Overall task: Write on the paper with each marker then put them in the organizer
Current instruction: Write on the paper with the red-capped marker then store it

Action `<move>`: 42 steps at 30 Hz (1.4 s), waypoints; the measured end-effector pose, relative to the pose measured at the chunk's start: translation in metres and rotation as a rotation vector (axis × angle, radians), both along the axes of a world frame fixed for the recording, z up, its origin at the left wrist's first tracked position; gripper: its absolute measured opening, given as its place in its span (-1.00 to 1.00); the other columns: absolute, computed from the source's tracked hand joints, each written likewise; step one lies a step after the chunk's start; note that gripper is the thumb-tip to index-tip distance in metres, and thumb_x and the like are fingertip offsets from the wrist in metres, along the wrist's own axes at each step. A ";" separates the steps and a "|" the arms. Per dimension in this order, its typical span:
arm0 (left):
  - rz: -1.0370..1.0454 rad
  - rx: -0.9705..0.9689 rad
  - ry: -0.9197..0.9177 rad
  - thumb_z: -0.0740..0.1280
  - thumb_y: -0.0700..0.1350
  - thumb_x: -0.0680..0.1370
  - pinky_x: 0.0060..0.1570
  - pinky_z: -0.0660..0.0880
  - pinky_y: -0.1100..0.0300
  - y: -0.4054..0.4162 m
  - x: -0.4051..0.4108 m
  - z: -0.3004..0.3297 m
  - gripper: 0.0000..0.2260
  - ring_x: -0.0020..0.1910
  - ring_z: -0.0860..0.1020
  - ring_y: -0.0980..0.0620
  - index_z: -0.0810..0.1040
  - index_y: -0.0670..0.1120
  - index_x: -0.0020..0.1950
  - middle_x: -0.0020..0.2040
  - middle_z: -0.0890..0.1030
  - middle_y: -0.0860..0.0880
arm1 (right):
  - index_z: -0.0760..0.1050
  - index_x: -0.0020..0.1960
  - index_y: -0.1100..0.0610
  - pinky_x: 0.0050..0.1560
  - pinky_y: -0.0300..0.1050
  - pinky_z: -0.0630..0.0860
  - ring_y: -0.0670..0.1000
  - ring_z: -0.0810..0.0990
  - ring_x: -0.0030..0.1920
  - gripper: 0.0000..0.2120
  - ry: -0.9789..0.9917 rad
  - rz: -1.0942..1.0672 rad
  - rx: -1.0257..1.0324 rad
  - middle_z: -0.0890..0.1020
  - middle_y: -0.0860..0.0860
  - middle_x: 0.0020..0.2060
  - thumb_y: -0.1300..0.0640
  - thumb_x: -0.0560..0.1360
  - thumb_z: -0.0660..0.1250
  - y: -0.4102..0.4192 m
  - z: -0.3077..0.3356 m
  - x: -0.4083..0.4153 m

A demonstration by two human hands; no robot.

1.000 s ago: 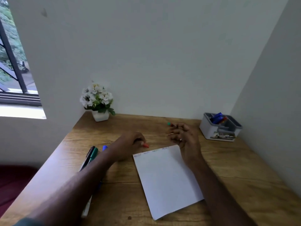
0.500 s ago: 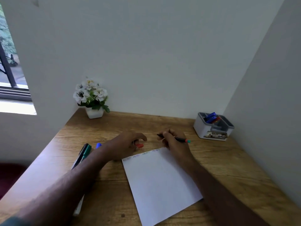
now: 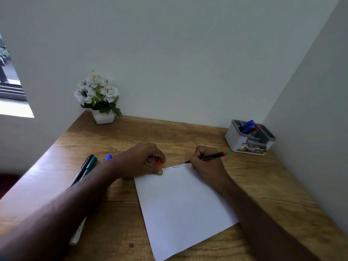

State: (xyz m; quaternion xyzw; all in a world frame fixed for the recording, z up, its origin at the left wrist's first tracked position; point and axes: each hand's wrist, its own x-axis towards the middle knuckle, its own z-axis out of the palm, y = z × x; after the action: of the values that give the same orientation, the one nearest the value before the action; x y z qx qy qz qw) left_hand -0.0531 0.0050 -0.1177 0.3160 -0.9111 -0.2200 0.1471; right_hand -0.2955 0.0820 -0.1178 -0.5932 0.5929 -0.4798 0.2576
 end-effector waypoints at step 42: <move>0.056 0.108 0.045 0.52 0.02 0.43 -0.04 0.37 0.41 0.006 0.000 0.005 -0.64 0.08 0.44 0.26 0.57 0.16 0.19 0.08 0.49 0.24 | 0.29 -0.44 0.20 -0.36 -0.23 0.35 -0.21 0.38 -0.49 -0.66 0.013 -0.039 -0.044 0.34 -0.05 -0.51 0.45 0.40 0.32 -0.005 -0.004 0.003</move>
State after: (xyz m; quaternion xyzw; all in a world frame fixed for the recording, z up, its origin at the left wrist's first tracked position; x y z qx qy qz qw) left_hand -0.0535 0.0115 -0.1126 0.3439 -0.8851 -0.2719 0.1562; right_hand -0.2925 0.0769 -0.1216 -0.5902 0.5952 -0.4939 0.2313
